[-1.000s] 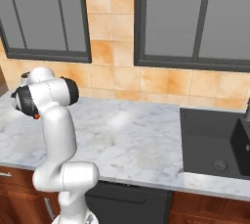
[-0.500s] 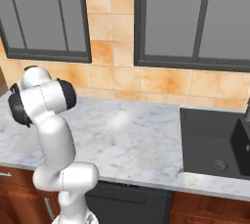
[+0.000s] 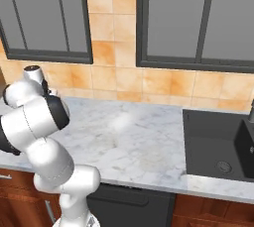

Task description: Place the two vegetables and bowl onto the tray for setting up a vegetable dip station.

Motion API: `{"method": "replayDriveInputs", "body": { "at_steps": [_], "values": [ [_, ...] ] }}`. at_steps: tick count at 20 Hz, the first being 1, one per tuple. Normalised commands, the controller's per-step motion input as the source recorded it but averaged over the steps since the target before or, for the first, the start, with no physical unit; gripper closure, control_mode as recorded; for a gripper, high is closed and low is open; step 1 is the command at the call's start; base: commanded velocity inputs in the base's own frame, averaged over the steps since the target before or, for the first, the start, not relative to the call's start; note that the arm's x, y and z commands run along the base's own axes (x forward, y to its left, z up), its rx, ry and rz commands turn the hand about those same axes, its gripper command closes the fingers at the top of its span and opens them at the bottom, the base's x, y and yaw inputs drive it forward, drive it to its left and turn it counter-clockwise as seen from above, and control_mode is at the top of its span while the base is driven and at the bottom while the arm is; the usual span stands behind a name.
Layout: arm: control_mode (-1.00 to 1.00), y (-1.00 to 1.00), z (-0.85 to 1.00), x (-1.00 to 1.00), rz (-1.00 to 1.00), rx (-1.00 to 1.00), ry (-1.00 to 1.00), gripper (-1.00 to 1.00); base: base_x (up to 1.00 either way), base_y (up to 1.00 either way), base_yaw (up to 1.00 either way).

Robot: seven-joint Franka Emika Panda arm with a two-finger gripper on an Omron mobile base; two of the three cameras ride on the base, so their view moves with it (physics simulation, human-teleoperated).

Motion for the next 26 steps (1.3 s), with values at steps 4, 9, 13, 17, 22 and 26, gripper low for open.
{"method": "replayDriveInputs", "body": {
  "at_steps": [4,9,13,17,22,26],
  "values": [
    [-1.00,-0.18,0.42,-0.61,0.03,0.00,0.06,1.00,0.00,0.00,0.00],
    [-1.00,-0.26,0.46,-0.73,0.00,0.00,0.08,1.00,0.00,0.00,0.00],
    [-1.00,-0.29,0.40,-0.63,0.00,0.00,0.08,1.00,0.00,0.00,0.00],
    [-1.00,-0.34,0.21,-0.53,0.00,-0.01,0.04,1.00,0.00,0.00,0.00],
    [-1.00,-0.26,0.22,-0.38,0.00,-0.02,0.08,1.00,0.00,0.00,0.00],
    [-1.00,-0.33,0.16,-0.19,0.00,-0.03,0.11,1.00,0.00,0.00,0.00]
  ]
}}
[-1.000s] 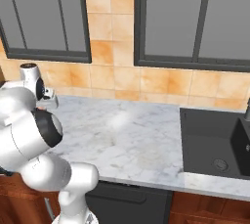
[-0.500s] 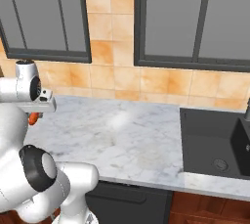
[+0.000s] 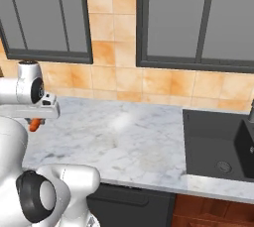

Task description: Place the two vegetables and bowl onto the tray for setting up a vegetable dip station.

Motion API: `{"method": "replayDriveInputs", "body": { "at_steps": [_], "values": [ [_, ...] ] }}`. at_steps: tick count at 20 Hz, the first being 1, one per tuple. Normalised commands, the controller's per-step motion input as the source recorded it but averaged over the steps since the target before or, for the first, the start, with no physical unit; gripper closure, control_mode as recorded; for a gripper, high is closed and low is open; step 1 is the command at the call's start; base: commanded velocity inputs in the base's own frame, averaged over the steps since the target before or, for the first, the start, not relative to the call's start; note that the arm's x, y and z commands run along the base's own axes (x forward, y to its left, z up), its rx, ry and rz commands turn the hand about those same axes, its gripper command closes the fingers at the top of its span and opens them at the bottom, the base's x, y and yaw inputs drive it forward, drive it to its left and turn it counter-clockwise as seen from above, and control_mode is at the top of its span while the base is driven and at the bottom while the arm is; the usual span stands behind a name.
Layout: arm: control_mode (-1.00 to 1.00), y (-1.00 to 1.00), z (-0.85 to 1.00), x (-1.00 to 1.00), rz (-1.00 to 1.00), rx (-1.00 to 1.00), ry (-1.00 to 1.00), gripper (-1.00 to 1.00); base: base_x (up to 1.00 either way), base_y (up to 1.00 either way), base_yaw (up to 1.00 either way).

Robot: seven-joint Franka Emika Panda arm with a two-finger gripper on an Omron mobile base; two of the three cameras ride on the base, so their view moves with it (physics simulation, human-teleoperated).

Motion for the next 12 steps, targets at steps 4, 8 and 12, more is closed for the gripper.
{"method": "replayDriveInputs", "body": {
  "at_steps": [4,8,12],
  "values": [
    [-1.00,-0.28,0.05,0.00,0.00,-0.08,0.11,1.00,0.00,0.00,0.00],
    [-1.00,-0.30,0.00,-0.02,0.00,-0.10,0.08,1.00,0.00,0.00,0.00],
    [-1.00,-0.37,0.01,0.00,0.00,-0.05,0.02,1.00,0.00,0.00,0.00]
  ]
}}
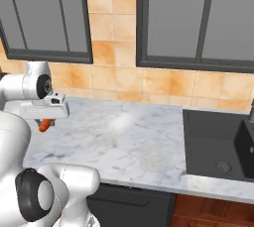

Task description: Place the two vegetables and bowl onto the tray for setting up a vegetable dip station.

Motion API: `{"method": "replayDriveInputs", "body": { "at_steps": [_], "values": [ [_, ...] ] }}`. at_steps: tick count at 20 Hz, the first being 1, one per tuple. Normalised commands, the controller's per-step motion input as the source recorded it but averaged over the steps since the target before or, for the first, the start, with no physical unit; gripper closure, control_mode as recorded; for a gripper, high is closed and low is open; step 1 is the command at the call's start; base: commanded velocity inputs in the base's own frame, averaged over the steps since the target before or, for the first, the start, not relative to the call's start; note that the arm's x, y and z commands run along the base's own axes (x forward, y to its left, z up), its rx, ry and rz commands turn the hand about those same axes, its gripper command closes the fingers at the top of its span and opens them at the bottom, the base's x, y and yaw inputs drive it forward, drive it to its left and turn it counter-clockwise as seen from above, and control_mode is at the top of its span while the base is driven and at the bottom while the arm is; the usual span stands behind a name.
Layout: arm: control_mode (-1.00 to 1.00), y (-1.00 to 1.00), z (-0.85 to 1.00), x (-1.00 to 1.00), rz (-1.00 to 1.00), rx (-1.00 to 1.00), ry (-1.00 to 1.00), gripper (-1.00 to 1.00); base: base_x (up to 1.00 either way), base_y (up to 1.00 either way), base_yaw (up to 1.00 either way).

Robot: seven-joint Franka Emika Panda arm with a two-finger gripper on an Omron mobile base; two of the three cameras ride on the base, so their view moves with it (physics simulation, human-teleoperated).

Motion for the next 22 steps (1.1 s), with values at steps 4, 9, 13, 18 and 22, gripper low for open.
{"method": "replayDriveInputs", "body": {
  "at_steps": [4,9,13,18,22],
  "values": [
    [-1.00,-0.35,0.01,0.00,-0.01,-0.03,0.01,1.00,0.00,0.00,0.00],
    [-1.00,-0.41,0.03,0.00,-0.01,0.00,0.00,1.00,0.00,0.00,0.00],
    [1.00,-0.20,0.02,0.00,0.00,0.00,0.00,1.00,-0.03,-0.21,0.00],
    [1.00,0.00,0.00,0.00,0.00,0.00,0.00,1.00,-0.38,-0.63,0.00],
    [1.00,0.00,0.00,0.00,0.00,0.00,0.00,1.00,-0.70,-0.58,0.00]
  ]
}}
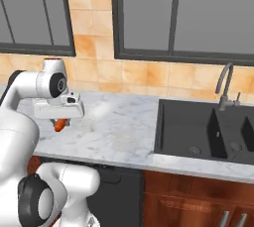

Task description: Place the two vegetables and bowl onto the tray for setting up a vegetable dip station.

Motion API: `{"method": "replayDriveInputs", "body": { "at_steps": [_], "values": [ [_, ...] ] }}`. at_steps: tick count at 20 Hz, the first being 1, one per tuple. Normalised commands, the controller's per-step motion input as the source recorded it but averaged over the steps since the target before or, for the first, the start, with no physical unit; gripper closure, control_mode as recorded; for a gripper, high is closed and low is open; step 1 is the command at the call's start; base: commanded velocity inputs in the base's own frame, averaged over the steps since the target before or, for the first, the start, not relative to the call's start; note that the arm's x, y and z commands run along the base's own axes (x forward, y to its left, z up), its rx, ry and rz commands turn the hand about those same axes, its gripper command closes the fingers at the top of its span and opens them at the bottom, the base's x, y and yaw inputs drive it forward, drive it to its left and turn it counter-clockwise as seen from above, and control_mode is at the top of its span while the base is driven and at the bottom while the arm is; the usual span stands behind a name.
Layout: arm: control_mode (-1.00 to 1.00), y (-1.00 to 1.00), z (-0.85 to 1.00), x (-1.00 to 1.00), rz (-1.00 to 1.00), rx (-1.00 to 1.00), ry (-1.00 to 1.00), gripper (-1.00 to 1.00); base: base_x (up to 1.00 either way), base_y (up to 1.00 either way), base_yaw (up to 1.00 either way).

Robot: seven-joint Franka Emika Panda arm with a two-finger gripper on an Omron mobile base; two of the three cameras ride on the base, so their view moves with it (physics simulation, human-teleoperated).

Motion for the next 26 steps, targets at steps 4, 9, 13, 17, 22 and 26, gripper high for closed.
{"method": "replayDriveInputs", "body": {
  "at_steps": [4,9,13,17,22,26],
  "values": [
    [1.00,0.00,0.00,0.00,0.00,0.00,0.00,1.00,-0.65,-0.58,0.00],
    [1.00,0.00,0.00,0.00,0.00,0.00,0.00,1.00,-0.34,-0.75,-0.06],
    [1.00,0.00,0.00,0.00,0.00,0.00,0.00,1.00,-0.07,-0.96,-0.07],
    [1.00,0.00,0.00,0.00,0.00,0.00,0.00,1.00,-0.01,-1.00,-0.04],
    [1.00,0.00,0.00,0.00,0.00,0.00,0.00,1.00,0.00,-1.00,0.00],
    [1.00,0.00,0.00,0.00,0.00,0.00,0.00,1.00,-0.01,-1.00,0.00]
  ]
}}
